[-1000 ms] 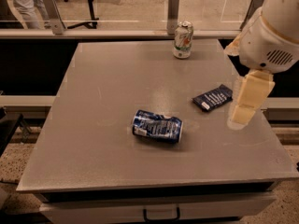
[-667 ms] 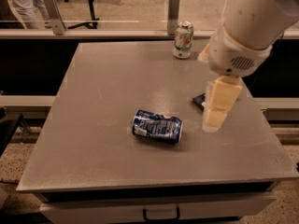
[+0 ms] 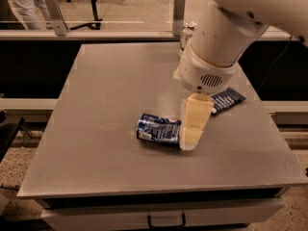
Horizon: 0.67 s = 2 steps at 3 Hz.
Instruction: Pick pepsi can
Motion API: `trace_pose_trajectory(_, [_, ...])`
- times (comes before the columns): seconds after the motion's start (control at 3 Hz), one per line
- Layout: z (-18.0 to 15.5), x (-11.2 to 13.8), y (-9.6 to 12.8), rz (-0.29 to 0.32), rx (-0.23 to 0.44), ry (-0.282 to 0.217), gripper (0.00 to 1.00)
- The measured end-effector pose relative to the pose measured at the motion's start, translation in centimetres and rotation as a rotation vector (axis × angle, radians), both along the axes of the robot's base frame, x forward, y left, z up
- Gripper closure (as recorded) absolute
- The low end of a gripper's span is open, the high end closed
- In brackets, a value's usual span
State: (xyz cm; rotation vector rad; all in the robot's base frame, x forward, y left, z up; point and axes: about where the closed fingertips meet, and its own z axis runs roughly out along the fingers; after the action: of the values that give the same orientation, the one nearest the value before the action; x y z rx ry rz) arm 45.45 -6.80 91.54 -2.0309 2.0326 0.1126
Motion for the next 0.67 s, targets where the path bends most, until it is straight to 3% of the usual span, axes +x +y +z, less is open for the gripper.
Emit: trace_pose_trajectory(0.67, [-3.4,-1.3,2.5,0.037,0.008,0.028,0.0])
